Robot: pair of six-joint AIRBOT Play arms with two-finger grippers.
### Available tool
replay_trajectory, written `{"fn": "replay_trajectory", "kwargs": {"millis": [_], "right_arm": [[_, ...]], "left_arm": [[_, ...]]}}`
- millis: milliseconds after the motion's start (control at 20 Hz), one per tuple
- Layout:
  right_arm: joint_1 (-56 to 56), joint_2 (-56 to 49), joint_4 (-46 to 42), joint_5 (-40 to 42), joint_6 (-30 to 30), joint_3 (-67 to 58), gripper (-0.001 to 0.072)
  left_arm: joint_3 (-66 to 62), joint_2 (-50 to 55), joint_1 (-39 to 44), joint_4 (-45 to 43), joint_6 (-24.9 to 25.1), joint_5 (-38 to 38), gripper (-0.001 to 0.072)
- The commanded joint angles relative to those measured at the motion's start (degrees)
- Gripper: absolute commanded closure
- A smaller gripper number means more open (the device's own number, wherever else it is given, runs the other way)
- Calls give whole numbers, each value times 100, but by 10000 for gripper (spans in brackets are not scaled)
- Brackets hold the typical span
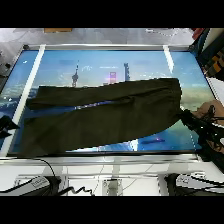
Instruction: Fold the clothes and pants, and hang the long-sleeved shirts on hangers.
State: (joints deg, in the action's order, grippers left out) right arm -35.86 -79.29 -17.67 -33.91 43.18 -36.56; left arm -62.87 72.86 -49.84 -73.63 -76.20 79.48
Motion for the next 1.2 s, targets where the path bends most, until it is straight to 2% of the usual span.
{"fn": "replay_trajectory", "kwargs": {"millis": [0, 250, 500, 550, 600, 800, 1050, 1100, 1150], "right_arm": [[79, 50, -177, -94, -479, -81, 689], [79, 201, -354, -321, -442, -83, 689], [79, 221, -356, -323, -363, -83, 689], [79, 221, -356, -323, -361, -83, 689], [79, 221, -354, -321, -363, -83, 689], [79, 221, -354, -367, -363, -83, 689], [79, 221, -376, -516, -365, -83, 689], [79, 227, -380, -573, -365, -83, 689], [79, 269, -442, -616, -365, -83, 689]], "left_arm": [[748, -352, -638, 37, -177, -13, 195], [1740, -516, -918, 85, 195, -181, 194], [2111, -590, -1106, 61, 173, -212, 172], [2216, -588, -1108, 61, 175, -225, 75], [2323, -588, -1110, 9, 210, -284, 9], [2485, -590, -1121, -79, 219, -778, 11], [2922, -503, -1121, 337, 608, -1725, 14], [3042, -476, -1119, 442, 782, -1856, 75], [3082, -483, -1121, 643, 909, -1963, 194]]}}
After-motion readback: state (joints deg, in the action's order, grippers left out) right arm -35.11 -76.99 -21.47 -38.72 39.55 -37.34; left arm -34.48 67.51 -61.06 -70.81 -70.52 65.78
